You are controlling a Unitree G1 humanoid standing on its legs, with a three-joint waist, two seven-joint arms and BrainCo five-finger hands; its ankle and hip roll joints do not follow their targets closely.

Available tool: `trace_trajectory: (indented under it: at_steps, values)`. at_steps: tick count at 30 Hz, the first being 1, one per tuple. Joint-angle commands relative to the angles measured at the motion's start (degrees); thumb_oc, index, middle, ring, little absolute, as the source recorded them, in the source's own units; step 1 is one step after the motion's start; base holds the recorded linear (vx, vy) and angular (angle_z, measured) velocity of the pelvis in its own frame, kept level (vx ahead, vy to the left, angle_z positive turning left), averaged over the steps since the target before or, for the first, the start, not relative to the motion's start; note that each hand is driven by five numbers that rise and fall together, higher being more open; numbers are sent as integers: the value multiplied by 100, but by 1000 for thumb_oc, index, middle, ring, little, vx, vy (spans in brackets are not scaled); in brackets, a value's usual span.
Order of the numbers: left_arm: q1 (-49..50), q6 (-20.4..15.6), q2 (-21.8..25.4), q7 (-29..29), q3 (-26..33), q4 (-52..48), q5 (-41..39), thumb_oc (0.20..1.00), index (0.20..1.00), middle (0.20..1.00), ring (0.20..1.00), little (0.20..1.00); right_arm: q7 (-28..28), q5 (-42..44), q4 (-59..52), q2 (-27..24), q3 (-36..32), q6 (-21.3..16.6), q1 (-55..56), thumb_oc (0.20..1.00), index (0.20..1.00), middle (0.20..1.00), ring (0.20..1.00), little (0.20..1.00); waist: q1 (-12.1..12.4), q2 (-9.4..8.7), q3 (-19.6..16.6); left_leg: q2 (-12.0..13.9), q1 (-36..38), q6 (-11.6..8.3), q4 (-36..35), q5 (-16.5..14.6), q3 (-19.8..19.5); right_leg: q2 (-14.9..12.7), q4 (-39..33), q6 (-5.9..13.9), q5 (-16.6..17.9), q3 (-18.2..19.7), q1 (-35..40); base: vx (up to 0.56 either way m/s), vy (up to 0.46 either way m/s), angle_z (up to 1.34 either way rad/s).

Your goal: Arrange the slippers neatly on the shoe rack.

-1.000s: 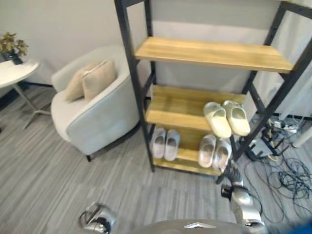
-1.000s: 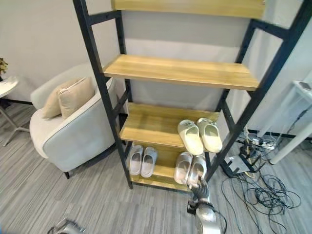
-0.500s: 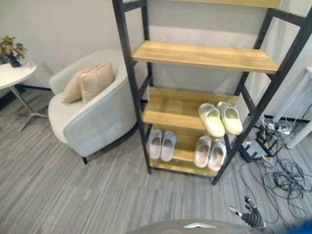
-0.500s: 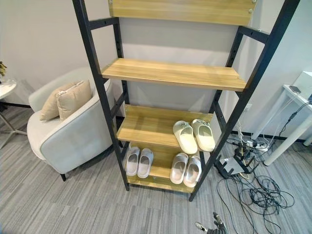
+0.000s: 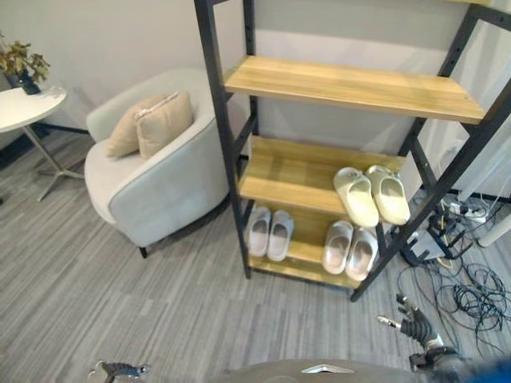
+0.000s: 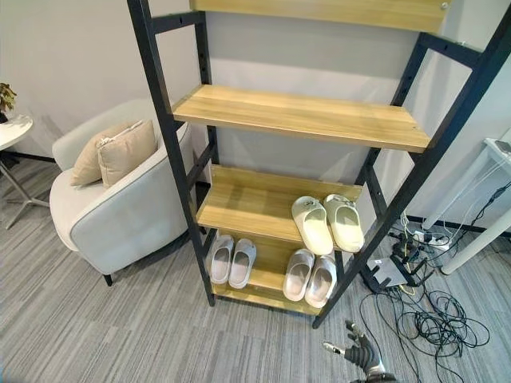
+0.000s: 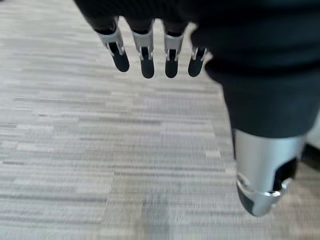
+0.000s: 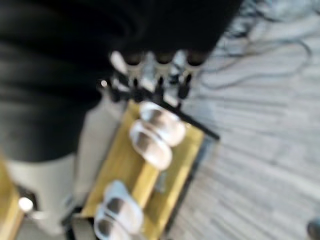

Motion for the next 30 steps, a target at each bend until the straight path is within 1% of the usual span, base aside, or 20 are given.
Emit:
trace_trajectory:
  at_steps: [1,3,4,5,10,15,18,19,20,22,23,25,27,28,30]
  values:
    - [-73,208,173,-488,-105,-159,380,1000,1000,1000,1000,1000,269,-424,-505,-359,-95,593,-288,1000,1000,1000,1000,1000,316,238,171,-24,719,-89,59,-670,-119,169,320,-131,-228,-24,-315,4,11,9]
    - [-32,257,160,-812,-159,-376,446,1000,1000,1000,1000,1000,442,-523,-544,-416,-33,848,-423,1000,1000,1000,1000,1000,379,209,230,-28,692,-89,59,-651,-165,162,299,-132,-221,-71,-301,0,8,8]
    - [-1,300,134,-1212,-164,-603,495,1000,1000,1000,1000,1000,613,-547,-586,-468,-10,996,-511,1000,1000,1000,1000,1000,438,182,275,-40,658,-85,59,-640,-212,151,273,-128,-218,-106,-288,3,9,4]
    - [3,307,136,-1222,-159,-614,502,1000,1000,1000,1000,1000,615,-546,-590,-469,-10,1001,-511,1000,1000,1000,1000,1000,434,182,277,-41,658,-85,59,-639,-215,151,271,-128,-217,-108,-285,4,15,11]
    - [130,586,114,-2068,-103,-1326,677,1000,1000,1000,1000,1000,1070,-457,-601,-551,-76,1193,-750,1000,1000,1000,1000,1000,567,134,377,-51,542,-76,59,-602,-341,129,285,-110,-227,-218,-317,1,9,16]
    - [141,660,99,-2162,-31,-1509,658,1000,1000,1000,1000,1000,1198,-465,-727,-656,-96,1270,-904,1000,1000,1000,1000,1000,607,124,459,-58,493,-72,59,-579,-374,123,286,-109,-216,-235,-352,-7,6,7]
    - [28,673,34,-2173,18,-1517,550,1000,1000,1000,1000,1000,1216,-637,-995,-813,-156,1448,-1300,1000,1000,1000,1000,1000,657,142,674,-61,398,-68,59,-526,-411,117,318,-109,-202,-251,-452,-40,20,5]
    - [21,672,33,-2171,18,-1513,549,1000,1000,1000,1000,1000,1217,-637,-997,-814,-158,1452,-1305,1000,1000,1000,1000,1000,656,143,680,-61,398,-68,59,-525,-412,118,321,-110,-203,-251,-453,-45,13,3]
    - [-51,654,17,-2183,6,-1485,516,1000,1000,1000,1000,1000,1241,-678,-1033,-837,-165,1515,-1408,1000,1000,1000,1000,1000,668,151,746,-59,367,-68,59,-508,-420,117,338,-109,-197,-262,-489,-63,19,3]
    - [-233,604,4,-2155,-31,-1410,423,1000,1000,1000,1000,1000,1423,-855,-1317,-954,-243,1857,-1732,1000,1000,1000,1000,1000,683,166,961,-47,262,-69,59,-447,-438,119,379,-103,-186,-272,-596,-91,23,1]
    - [-240,603,3,-2153,-31,-1406,422,1000,1000,1000,1000,1000,1426,-855,-1327,-957,-246,1867,-1732,1000,1000,1000,1000,1000,684,167,966,-47,261,-69,59,-445,-439,119,383,-103,-187,-272,-598,-75,9,1]
    - [-349,542,-13,-2142,-107,-1388,373,1000,1000,1000,1000,1000,1571,-885,-1560,-1030,-348,2084,-1877,1000,1000,1000,1000,1000,686,174,1115,-48,192,-61,59,-408,-477,123,418,-97,-175,-281,-669,-68,10,5]
    - [-449,471,-42,-2136,-174,-1359,332,1000,1000,1000,1000,1000,1652,-912,-1618,-1076,-495,2198,-1954,1000,1000,1000,1000,1000,696,203,1234,-54,156,-47,59,-380,-502,120,464,-97,-177,-304,-709,-44,18,13]
    - [-449,471,-42,-2136,-175,-1359,332,1000,1000,1000,1000,1000,1652,-912,-1618,-1076,-496,2198,-1954,1000,1000,1000,1000,1000,696,203,1235,-54,157,-47,59,-380,-503,120,464,-97,-177,-304,-709,-35,20,10]
    - [-539,431,-85,-2170,-243,-1355,297,1000,1000,1000,1000,1000,1715,-905,-1532,-1178,-568,2206,-2158,1000,1000,1000,1000,1000,721,233,1355,-67,110,-28,59,-355,-521,117,507,-92,-174,-304,-762,-28,27,3]
